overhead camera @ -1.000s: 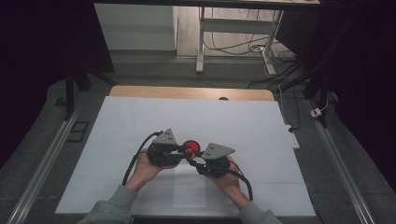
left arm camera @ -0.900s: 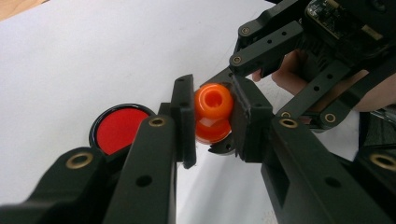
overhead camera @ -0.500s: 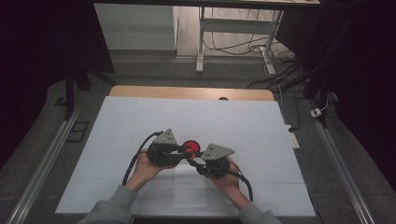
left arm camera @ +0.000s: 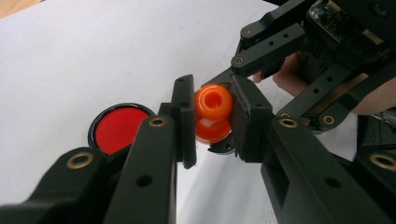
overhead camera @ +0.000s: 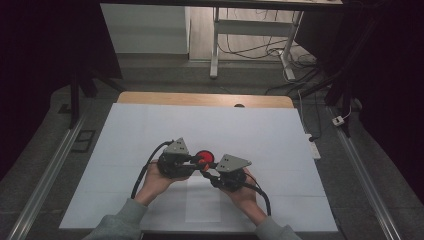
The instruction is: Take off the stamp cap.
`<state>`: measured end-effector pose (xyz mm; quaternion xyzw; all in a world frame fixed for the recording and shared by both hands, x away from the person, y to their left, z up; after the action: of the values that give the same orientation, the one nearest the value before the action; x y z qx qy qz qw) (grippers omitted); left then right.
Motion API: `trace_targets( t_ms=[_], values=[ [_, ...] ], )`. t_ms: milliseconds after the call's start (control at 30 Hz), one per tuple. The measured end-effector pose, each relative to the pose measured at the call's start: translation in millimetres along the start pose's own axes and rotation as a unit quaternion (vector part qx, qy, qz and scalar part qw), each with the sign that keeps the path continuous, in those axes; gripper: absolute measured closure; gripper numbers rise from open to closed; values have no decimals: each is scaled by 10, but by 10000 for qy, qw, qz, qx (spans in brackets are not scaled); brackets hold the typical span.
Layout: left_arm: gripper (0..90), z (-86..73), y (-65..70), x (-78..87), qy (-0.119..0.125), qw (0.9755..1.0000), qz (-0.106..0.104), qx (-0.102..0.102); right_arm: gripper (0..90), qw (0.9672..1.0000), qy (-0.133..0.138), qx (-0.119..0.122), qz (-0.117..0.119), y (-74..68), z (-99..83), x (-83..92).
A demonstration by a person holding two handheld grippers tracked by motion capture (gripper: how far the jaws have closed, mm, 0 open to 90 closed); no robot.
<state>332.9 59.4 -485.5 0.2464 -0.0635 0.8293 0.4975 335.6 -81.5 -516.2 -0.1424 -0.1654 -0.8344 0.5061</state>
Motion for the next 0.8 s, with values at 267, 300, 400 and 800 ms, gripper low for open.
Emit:
trace_targets(
  t_ms=[267, 300, 400, 800],
  values=[
    [726, 5, 0, 7, 35, 10000, -3, 17, 645, 10000, 9, 10, -20, -2, -5, 5],
    [727, 6, -1, 8, 40, 10000, -6, 21, 645, 10000, 18, 7, -29, -2, -5, 5],
    [726, 5, -1, 9, 43, 10000, -9, 24, 645, 10000, -3, 19, -42, 0, -7, 8],
    [727, -7, -3, -2, 110, 9999, -37, 59, 645, 10000, 1, -40, -22, 9, -8, 11]
  ],
)
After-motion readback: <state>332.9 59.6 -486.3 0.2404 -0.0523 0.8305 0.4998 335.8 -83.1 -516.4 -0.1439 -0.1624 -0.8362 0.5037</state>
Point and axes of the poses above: each handheld gripper's, and its own axes: x roughly backward along the jaws, z roughly out of its top, y roughly to its right, the point moved 5 cm from there along -x, roughly forward along the jaws, and after that the axes turned 5 degrees about y, right-handed, at the moved point
